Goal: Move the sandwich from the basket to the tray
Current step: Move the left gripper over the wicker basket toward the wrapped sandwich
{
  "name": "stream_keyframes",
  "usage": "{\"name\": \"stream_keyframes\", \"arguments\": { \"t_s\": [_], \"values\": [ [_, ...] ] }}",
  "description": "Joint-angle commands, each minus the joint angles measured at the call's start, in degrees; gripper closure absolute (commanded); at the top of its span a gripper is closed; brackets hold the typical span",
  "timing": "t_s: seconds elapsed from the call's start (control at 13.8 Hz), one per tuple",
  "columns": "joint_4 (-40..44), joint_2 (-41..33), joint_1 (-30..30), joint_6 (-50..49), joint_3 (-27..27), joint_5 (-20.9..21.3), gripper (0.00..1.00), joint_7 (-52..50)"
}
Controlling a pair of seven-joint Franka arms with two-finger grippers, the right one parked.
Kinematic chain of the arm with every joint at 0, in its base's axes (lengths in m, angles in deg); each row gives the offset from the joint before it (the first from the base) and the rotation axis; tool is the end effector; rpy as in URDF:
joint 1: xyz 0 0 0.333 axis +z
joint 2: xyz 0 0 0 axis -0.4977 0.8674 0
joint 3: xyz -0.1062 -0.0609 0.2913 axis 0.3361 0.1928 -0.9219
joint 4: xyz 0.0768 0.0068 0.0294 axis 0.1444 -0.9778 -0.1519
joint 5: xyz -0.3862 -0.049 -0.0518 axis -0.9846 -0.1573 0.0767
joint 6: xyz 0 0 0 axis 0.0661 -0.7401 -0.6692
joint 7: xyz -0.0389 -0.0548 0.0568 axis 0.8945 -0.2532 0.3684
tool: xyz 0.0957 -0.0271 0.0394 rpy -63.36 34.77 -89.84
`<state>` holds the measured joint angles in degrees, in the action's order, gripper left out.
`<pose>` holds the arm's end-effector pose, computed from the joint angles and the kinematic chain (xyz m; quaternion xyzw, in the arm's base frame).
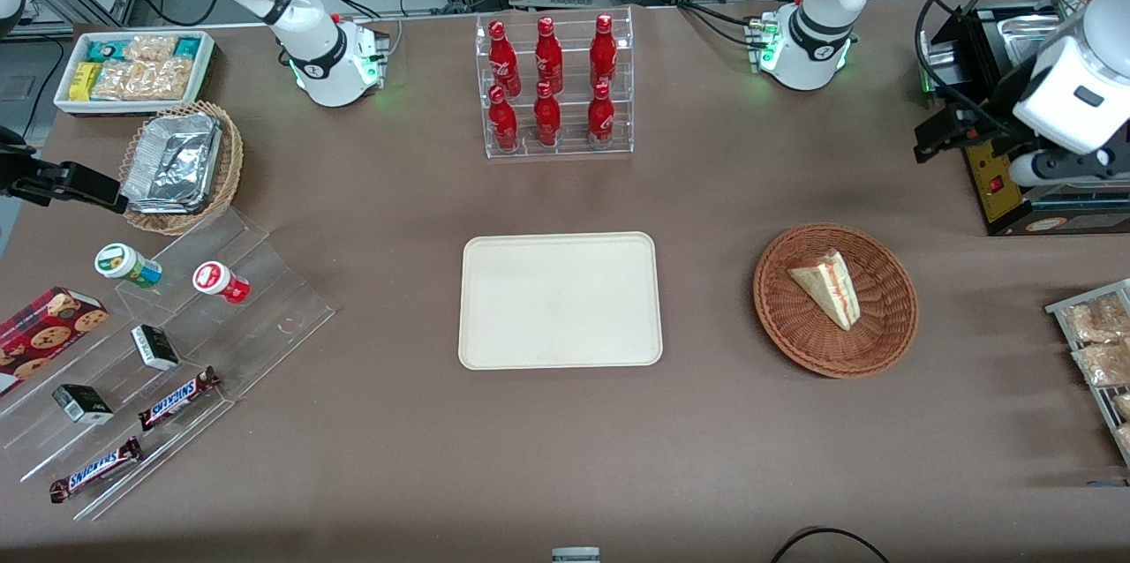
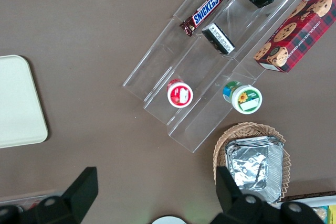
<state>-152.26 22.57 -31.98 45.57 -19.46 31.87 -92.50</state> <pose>0.5340 -0.0570 0.6315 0.9975 0.0419 -0.0572 0.0050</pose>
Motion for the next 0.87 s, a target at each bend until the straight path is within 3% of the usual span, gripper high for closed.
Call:
{"name": "stream_keyframes", "arguments": {
  "t_s": [0.0,0.15,0.36,0.8],
  "values": [
    [2.95,1.46,-0.77,-1.41,-0.63,0.91,0.00,0.69],
    [1.99,1.54,-0.77,-1.41,-0.63,1.17,0.00,-0.01],
    [-9.31,-2.48,-0.68,5.41,-0.72,2.22,0.00,-1.41],
    [-29.36,-5.14,-0.77,25.09,0.33,2.40,0.00,-21.87]
  ]
}}
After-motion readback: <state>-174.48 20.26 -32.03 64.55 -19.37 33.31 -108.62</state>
